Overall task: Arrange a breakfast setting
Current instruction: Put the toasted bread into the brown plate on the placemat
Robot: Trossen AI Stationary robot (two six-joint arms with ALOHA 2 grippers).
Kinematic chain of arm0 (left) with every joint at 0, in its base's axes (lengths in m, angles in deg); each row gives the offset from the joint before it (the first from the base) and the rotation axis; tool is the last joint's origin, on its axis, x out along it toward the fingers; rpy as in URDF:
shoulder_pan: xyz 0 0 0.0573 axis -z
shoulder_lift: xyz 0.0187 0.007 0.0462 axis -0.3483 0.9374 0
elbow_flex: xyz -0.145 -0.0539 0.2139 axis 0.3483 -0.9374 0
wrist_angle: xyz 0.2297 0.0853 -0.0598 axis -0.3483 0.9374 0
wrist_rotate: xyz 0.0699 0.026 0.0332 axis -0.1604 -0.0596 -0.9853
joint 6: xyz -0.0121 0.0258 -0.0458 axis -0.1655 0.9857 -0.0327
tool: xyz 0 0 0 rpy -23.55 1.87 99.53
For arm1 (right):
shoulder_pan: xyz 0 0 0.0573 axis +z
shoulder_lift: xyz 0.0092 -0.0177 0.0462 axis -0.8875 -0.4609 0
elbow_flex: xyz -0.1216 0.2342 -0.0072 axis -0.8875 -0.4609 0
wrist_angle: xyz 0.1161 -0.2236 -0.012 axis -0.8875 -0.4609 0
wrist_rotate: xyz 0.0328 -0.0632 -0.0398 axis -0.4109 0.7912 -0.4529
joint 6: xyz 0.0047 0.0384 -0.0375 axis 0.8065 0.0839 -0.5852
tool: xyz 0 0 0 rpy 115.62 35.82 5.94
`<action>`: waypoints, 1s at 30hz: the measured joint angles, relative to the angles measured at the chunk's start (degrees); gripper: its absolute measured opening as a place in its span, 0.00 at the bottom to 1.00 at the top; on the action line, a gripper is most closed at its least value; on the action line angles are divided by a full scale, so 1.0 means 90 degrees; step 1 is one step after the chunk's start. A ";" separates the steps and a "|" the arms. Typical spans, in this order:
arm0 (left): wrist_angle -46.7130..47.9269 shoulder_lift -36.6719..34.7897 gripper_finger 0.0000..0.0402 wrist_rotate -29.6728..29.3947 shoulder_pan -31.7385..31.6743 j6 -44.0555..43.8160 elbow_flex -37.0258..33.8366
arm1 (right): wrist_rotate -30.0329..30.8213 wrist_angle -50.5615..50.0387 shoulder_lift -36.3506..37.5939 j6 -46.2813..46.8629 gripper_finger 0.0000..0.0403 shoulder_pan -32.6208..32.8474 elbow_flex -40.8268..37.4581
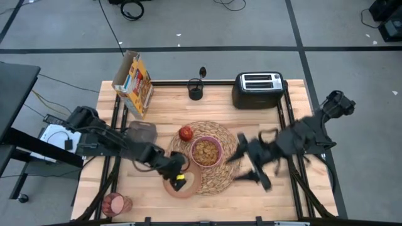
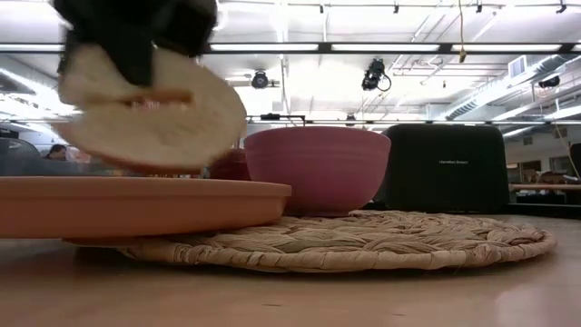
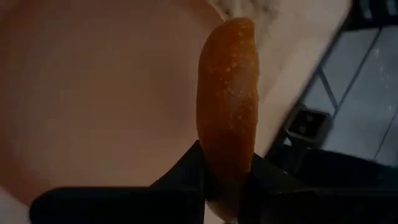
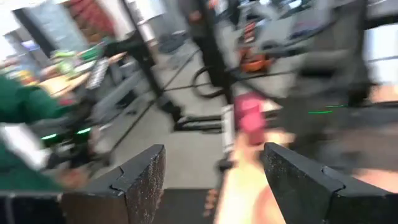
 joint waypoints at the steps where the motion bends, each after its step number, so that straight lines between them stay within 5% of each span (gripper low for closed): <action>1: 0.0076 0.0013 0.13 0.0052 -0.0111 0.0049 0.0000 | 0.0050 0.0005 -0.0065 0.0082 0.67 0.0207 0.0007; 9: 0.0653 0.0210 0.14 0.0516 -0.0674 0.0066 0.0000 | 0.0741 -0.0005 -0.0668 0.1001 0.66 0.1328 -0.0005; 17: 0.0709 0.0205 0.16 0.0679 -0.0702 -0.0209 0.0002 | 0.0827 -0.0014 -0.0805 0.0916 0.66 0.1348 -0.0005; 30: 0.0950 0.0200 0.45 0.0624 -0.0601 -0.0199 0.0002 | 0.0793 -0.0186 -0.0738 0.0448 0.66 0.1045 -0.0002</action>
